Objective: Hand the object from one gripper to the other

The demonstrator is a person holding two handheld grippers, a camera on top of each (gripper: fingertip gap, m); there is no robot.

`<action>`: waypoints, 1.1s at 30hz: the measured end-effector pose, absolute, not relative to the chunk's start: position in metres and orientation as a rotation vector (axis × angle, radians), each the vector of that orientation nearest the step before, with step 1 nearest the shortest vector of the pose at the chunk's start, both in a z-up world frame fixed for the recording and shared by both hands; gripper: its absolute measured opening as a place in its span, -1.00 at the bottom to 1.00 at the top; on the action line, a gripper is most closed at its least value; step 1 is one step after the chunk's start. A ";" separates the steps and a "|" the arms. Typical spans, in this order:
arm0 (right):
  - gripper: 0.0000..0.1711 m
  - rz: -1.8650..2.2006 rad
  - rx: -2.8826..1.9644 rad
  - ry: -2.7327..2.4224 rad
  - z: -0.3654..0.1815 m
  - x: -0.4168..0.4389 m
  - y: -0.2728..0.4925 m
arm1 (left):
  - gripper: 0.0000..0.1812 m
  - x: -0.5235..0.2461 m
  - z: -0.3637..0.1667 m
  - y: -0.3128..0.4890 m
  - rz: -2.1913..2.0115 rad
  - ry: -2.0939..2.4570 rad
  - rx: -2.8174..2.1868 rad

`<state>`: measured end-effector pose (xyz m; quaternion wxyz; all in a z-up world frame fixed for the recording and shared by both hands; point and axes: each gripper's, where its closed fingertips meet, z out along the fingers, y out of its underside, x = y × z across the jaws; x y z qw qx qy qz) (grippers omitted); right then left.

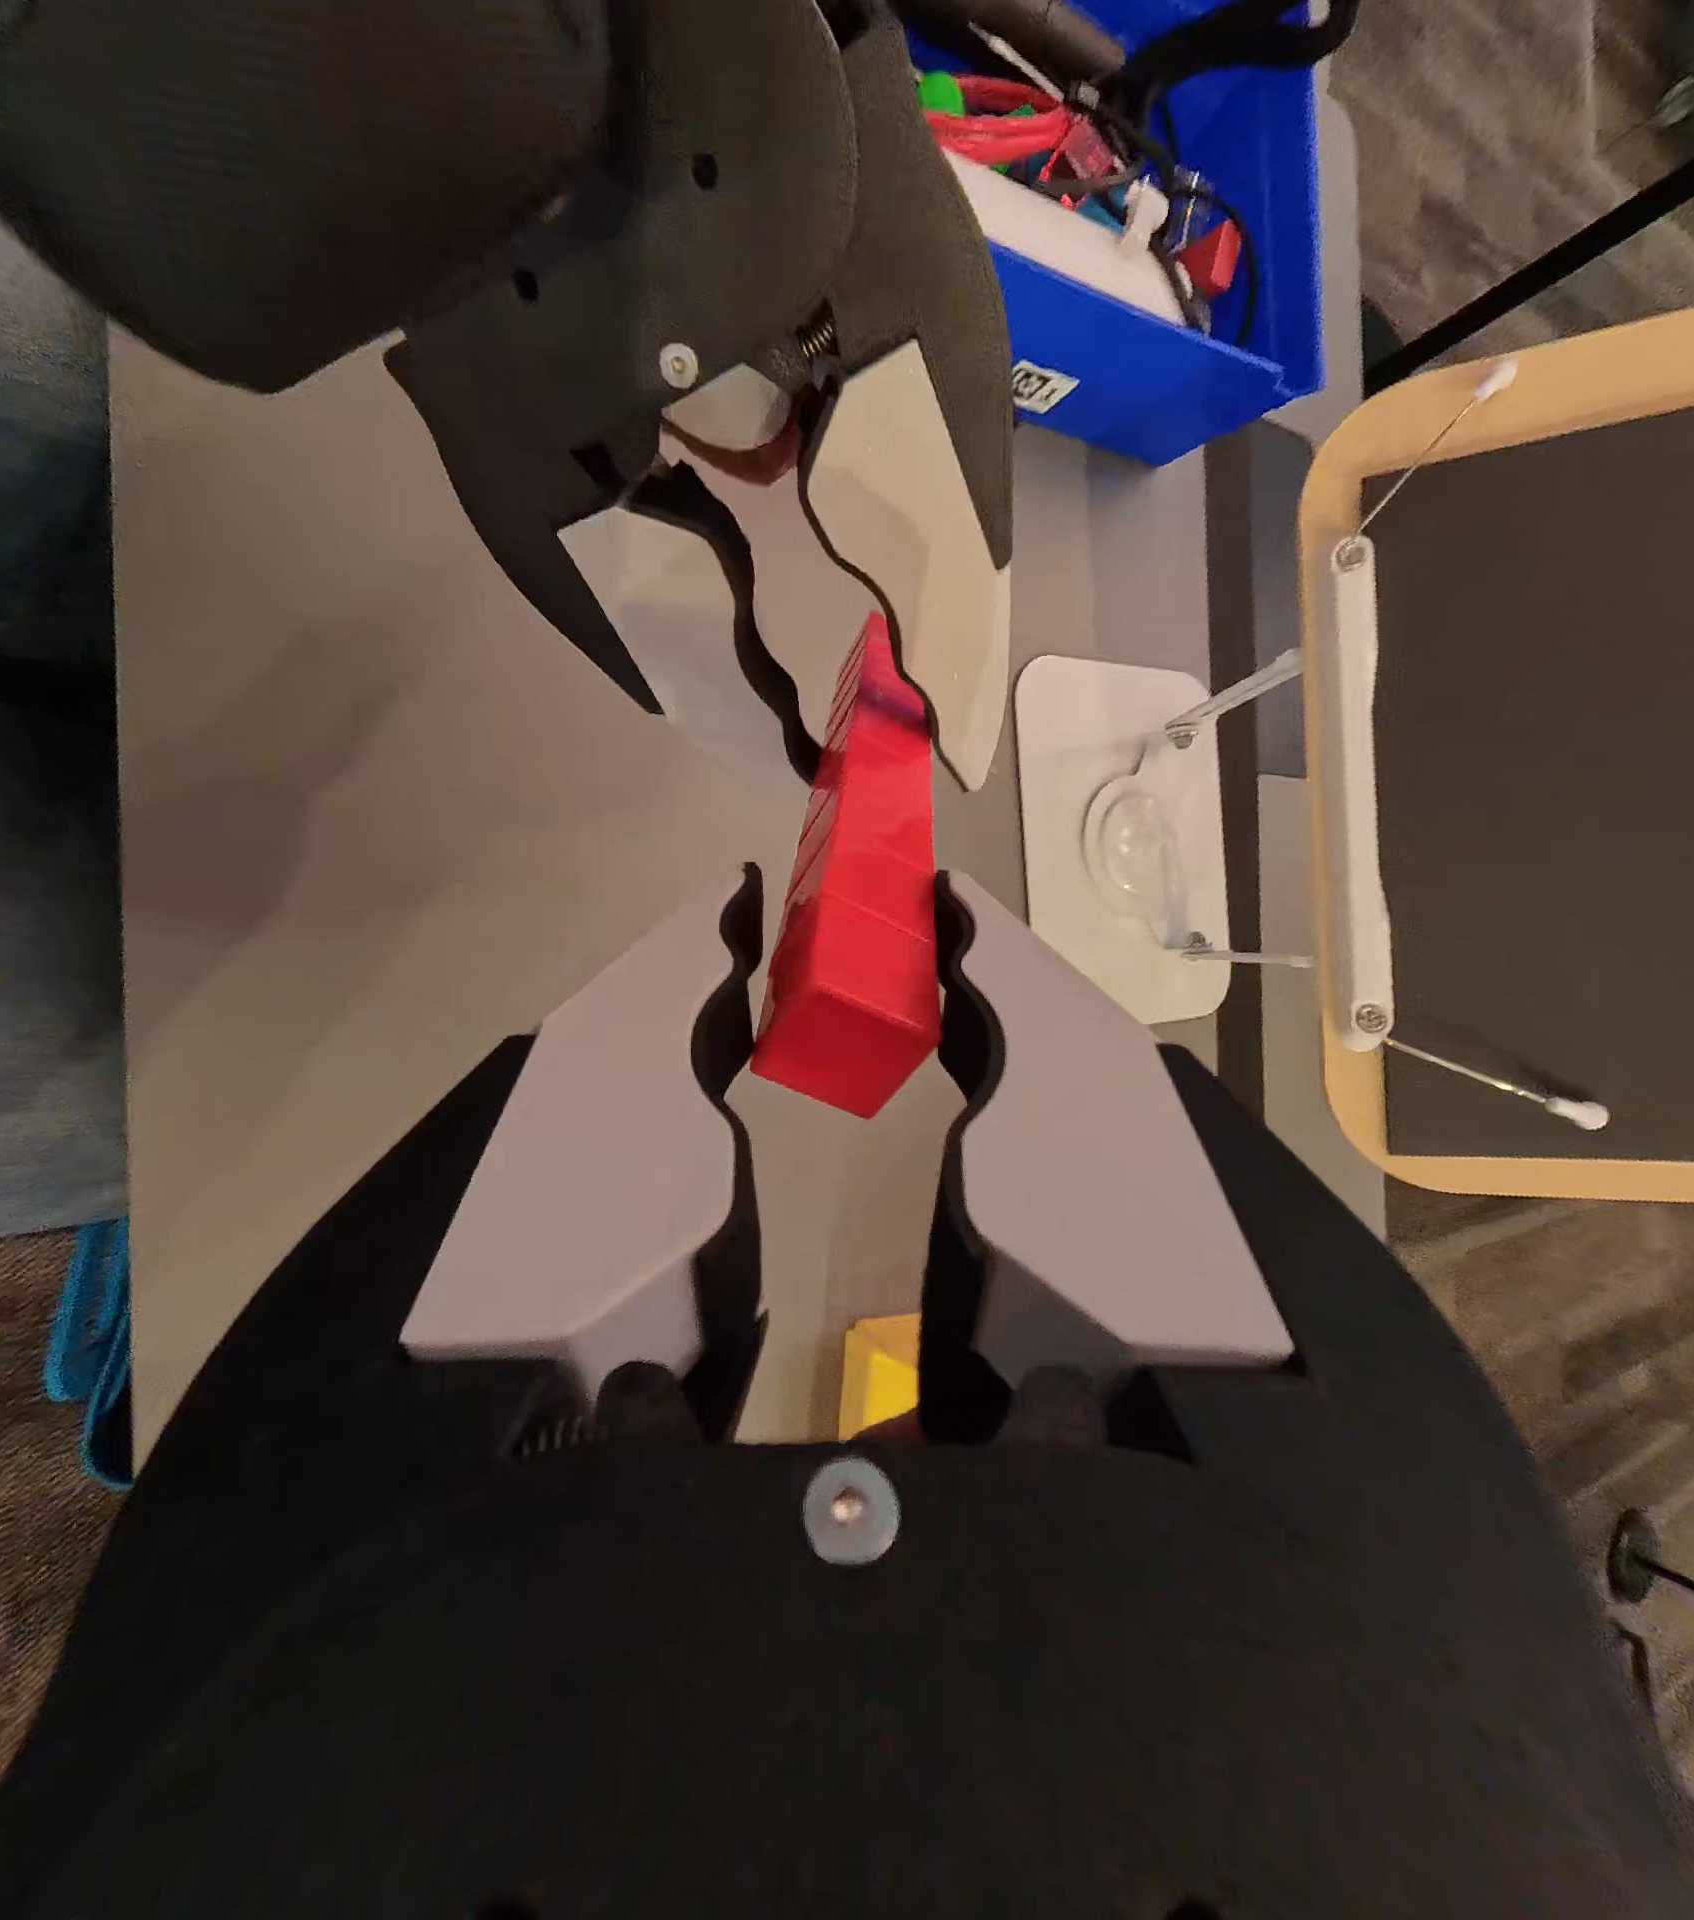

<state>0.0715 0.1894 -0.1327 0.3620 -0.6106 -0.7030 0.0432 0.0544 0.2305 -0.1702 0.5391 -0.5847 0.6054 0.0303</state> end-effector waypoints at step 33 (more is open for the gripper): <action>-0.68 0.089 -1.444 -1.679 -0.131 0.070 0.192 | -0.55 0.055 -0.165 0.227 -0.218 1.341 -1.445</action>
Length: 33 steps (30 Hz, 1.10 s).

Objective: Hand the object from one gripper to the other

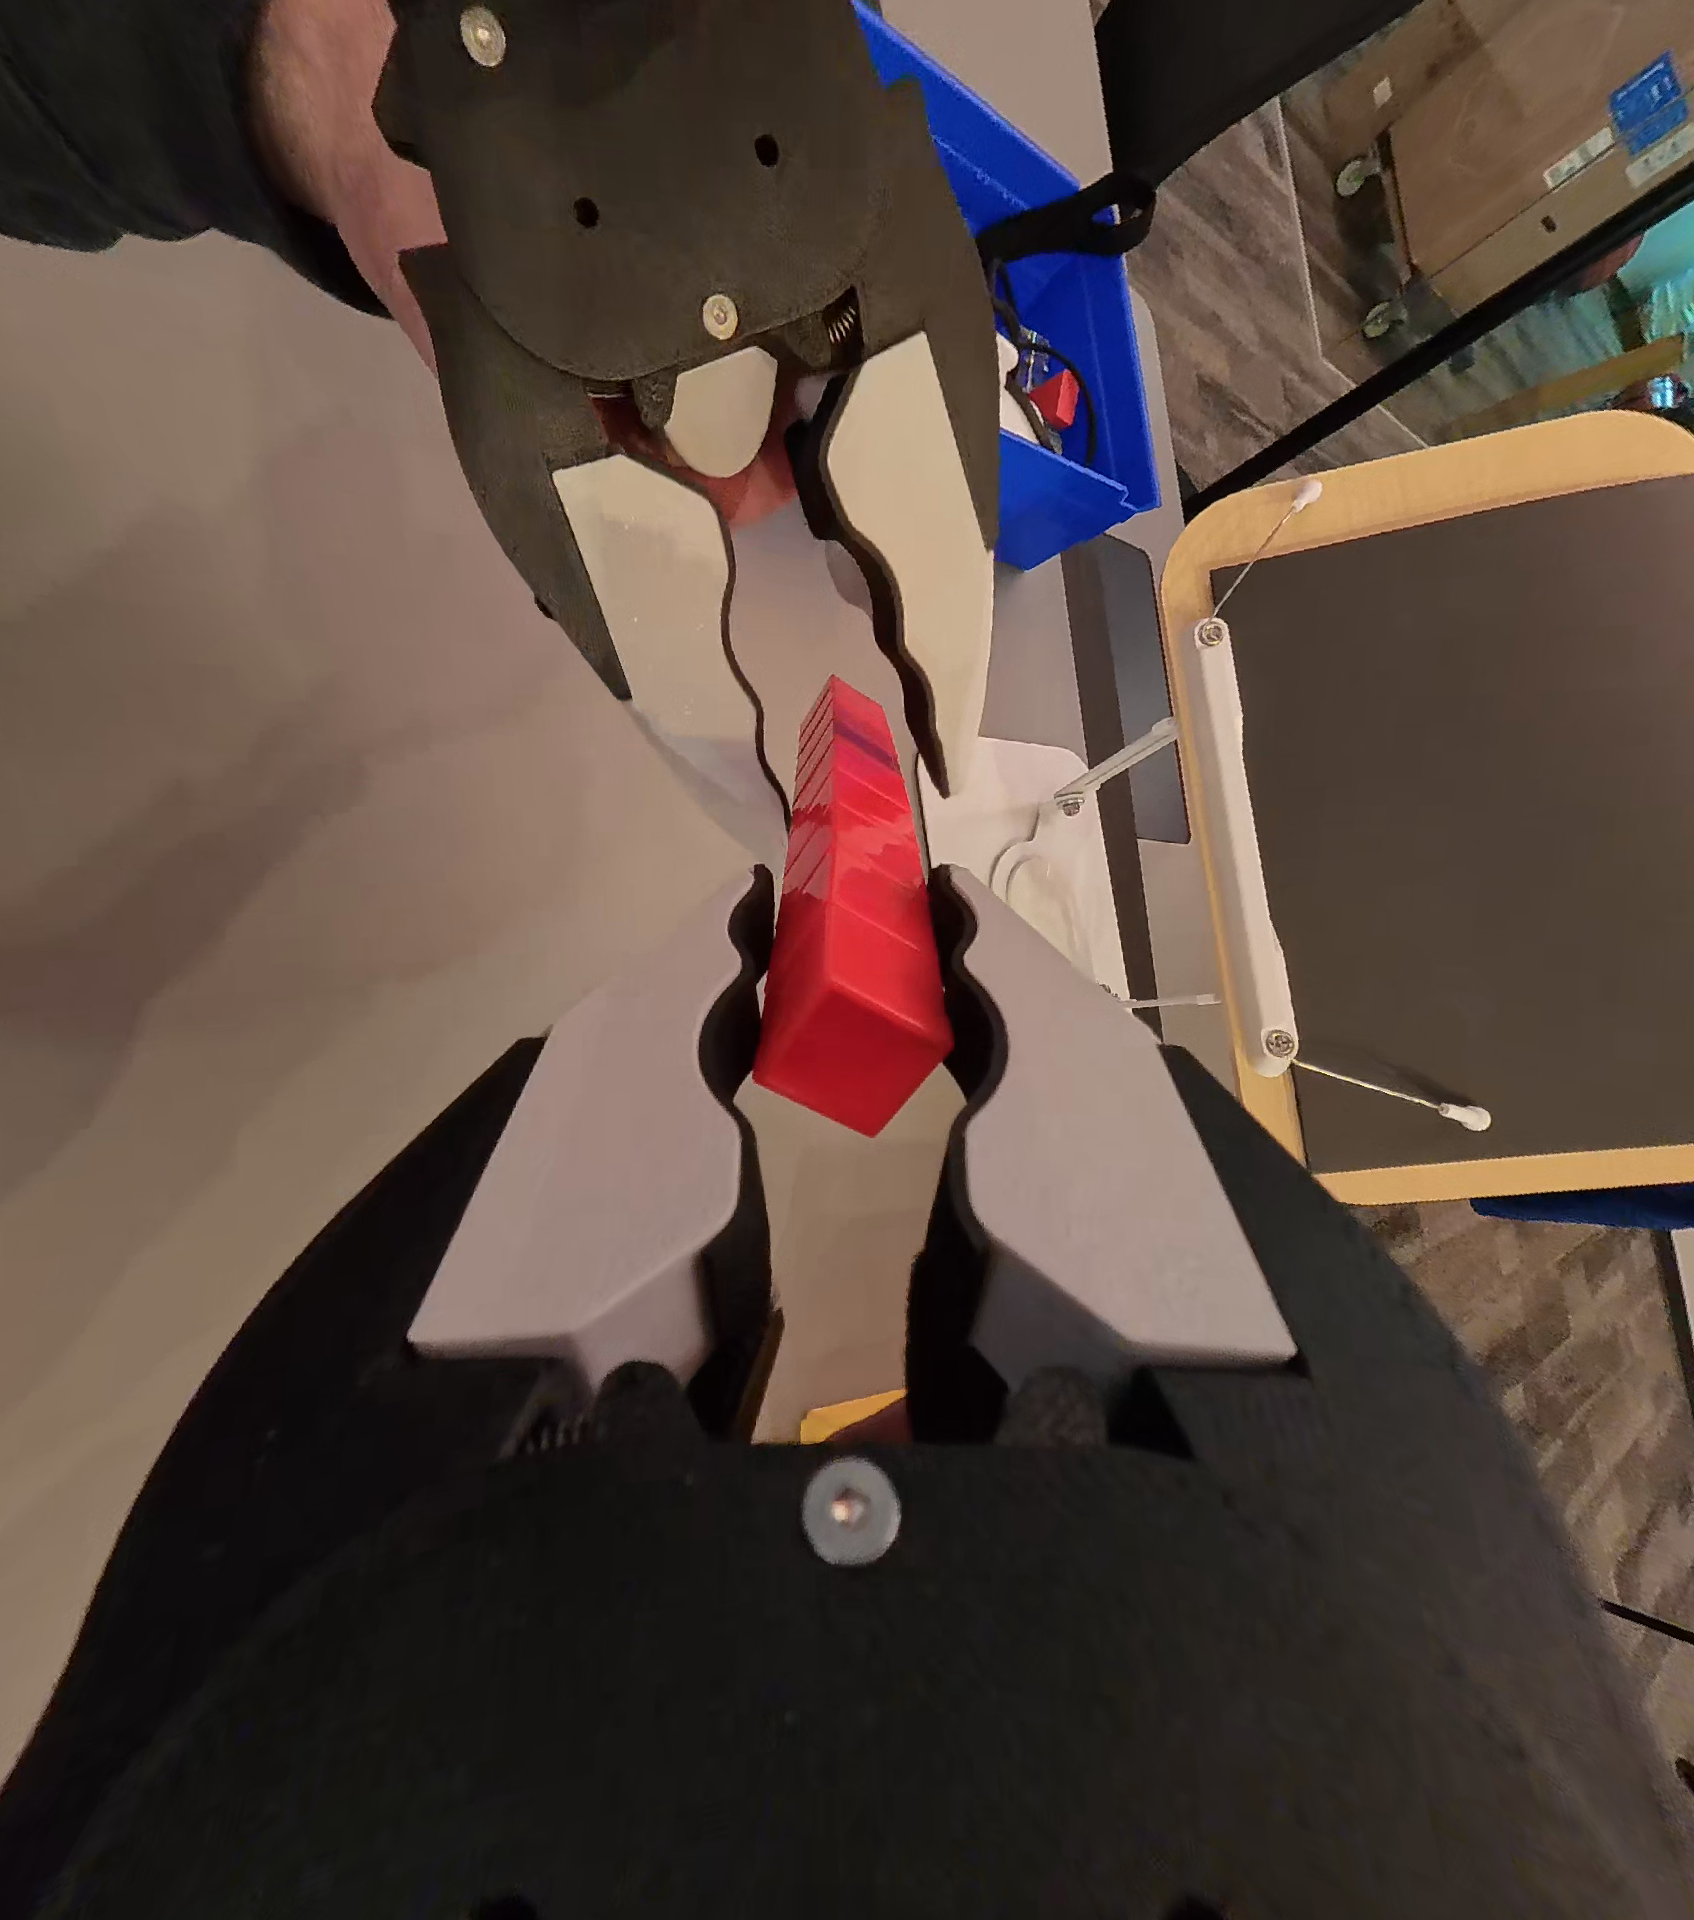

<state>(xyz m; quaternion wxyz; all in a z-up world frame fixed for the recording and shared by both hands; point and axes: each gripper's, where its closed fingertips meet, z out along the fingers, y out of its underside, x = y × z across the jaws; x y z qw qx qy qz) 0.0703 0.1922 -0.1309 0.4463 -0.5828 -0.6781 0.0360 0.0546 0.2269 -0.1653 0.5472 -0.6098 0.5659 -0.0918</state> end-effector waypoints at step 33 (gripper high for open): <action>-0.67 0.426 -1.209 -1.058 -0.117 0.058 0.170 | -0.64 0.046 -0.096 0.195 -1.935 0.327 -1.128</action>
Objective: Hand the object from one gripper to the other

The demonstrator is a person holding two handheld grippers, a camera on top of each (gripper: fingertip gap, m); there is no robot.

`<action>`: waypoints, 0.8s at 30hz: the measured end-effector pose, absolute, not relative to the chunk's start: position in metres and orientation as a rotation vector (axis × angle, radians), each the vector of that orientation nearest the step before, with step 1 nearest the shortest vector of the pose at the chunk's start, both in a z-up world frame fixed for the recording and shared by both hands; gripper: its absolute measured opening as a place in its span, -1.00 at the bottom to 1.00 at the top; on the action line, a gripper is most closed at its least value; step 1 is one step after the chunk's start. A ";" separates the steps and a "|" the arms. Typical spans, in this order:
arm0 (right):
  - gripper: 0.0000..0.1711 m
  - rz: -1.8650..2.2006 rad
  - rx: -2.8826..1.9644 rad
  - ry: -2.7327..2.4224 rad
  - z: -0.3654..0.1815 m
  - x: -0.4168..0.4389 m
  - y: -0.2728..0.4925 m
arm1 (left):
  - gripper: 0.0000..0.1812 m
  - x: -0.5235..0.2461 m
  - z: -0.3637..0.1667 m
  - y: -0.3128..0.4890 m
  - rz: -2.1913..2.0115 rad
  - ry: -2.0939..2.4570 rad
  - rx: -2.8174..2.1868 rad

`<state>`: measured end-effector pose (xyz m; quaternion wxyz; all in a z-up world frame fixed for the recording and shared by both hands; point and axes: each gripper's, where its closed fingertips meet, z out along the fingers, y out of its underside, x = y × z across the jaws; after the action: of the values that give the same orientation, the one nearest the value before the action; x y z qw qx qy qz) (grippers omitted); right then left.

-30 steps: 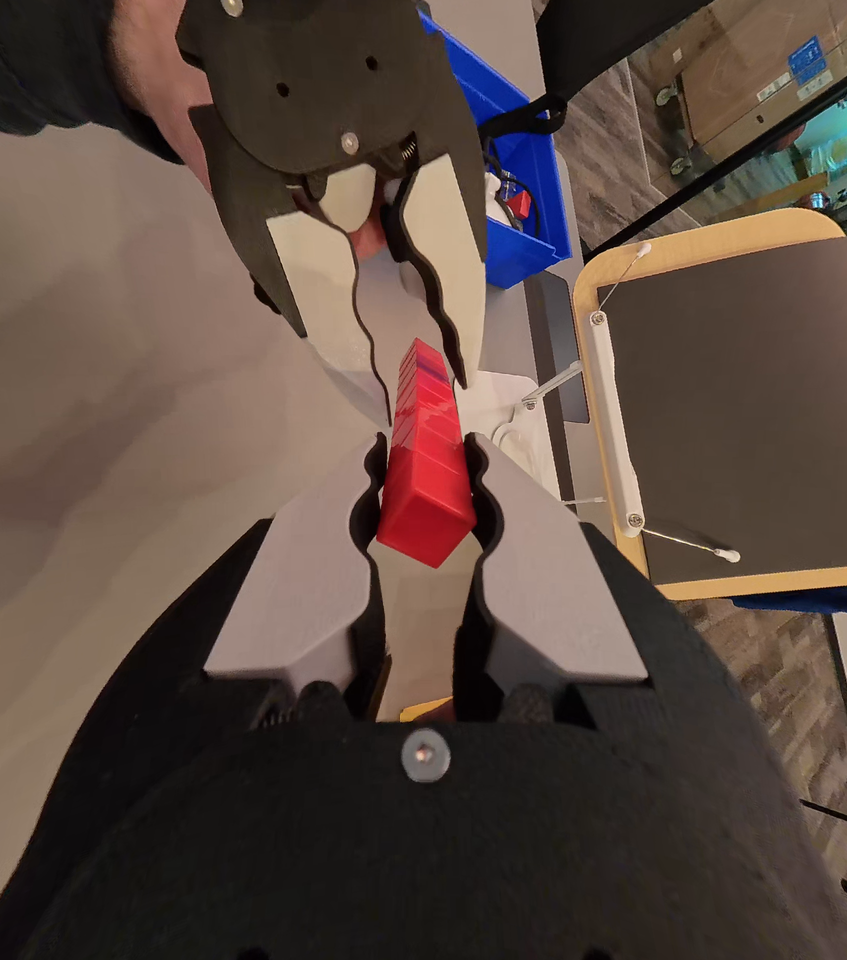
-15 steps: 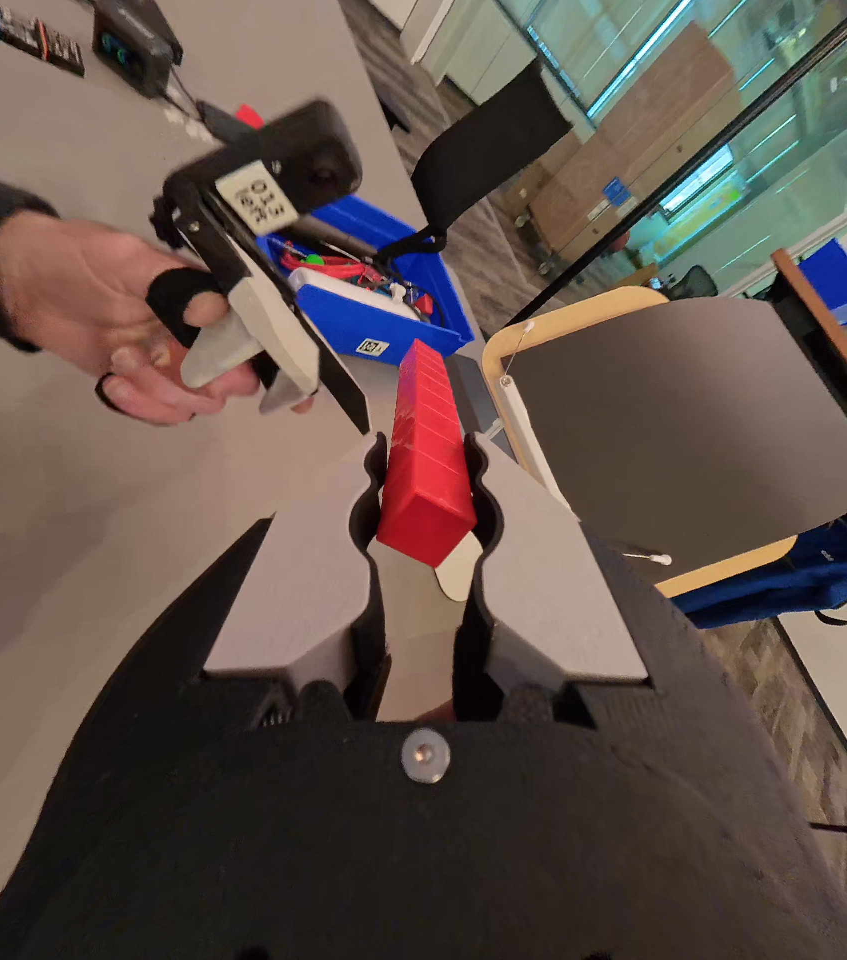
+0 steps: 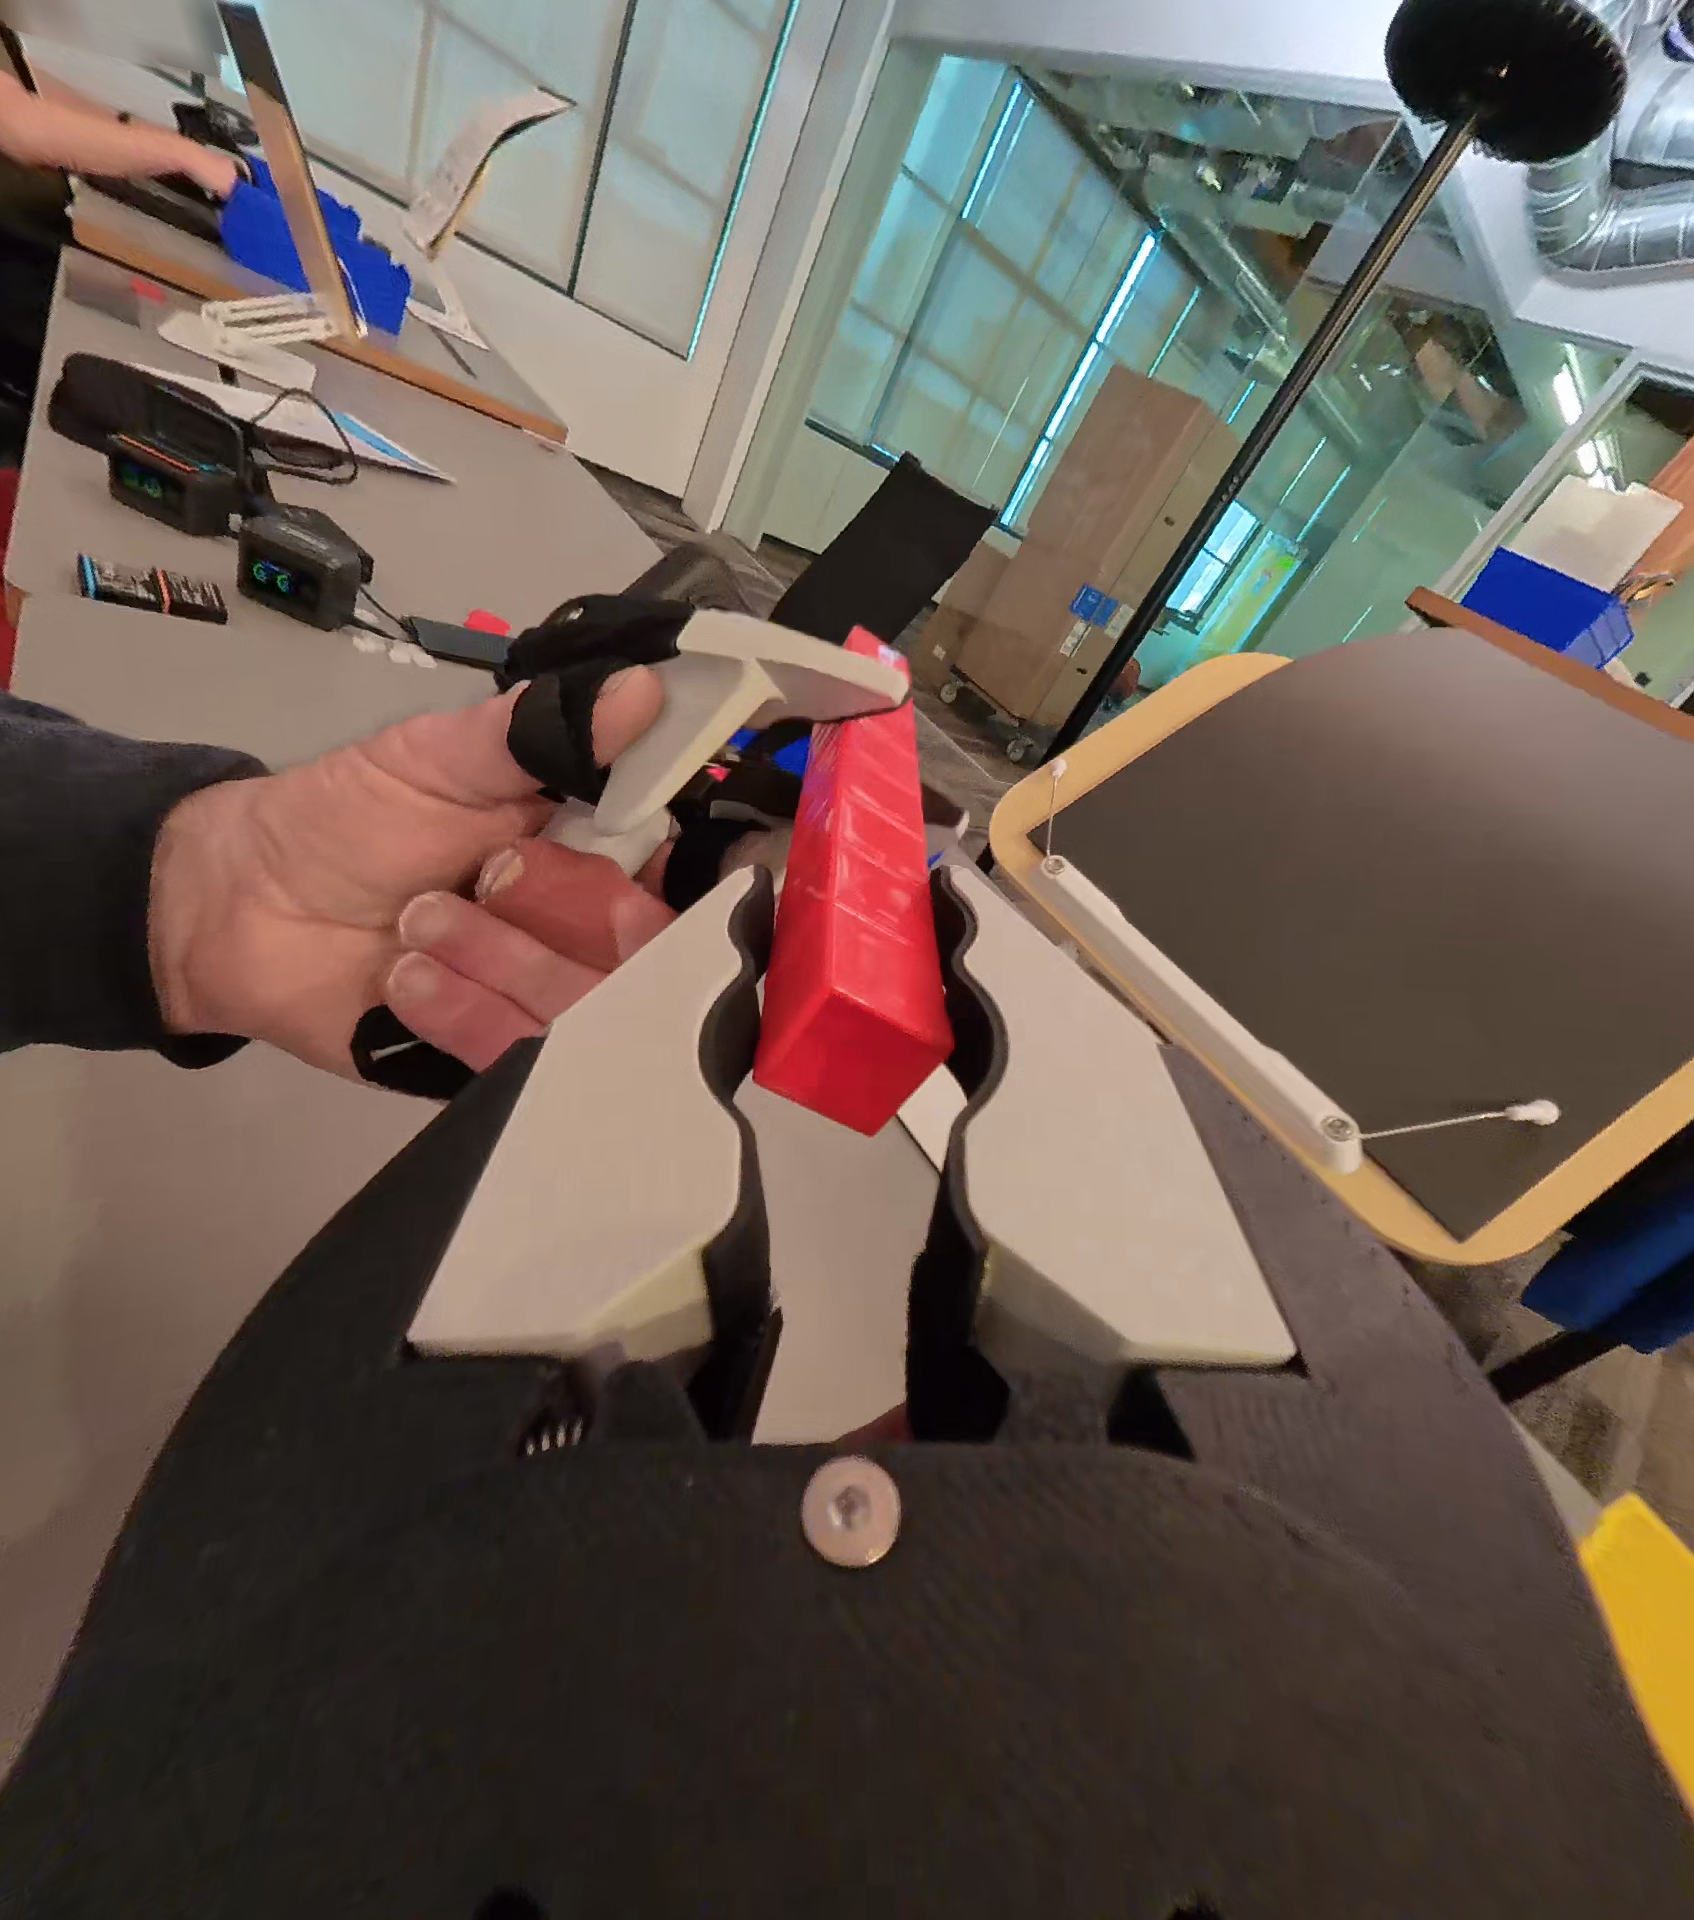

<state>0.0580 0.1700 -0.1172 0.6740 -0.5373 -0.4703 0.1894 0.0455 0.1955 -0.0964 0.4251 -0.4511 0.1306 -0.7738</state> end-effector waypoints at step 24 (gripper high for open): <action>-0.53 0.823 -1.519 -1.298 -0.103 0.061 0.184 | -0.71 0.062 -0.124 0.190 -1.377 0.877 -1.479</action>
<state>0.0610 0.1840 -0.1031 0.4708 -0.6201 -0.5300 0.3361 0.0618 0.1903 -0.1241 0.4525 -0.5987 0.3549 -0.5575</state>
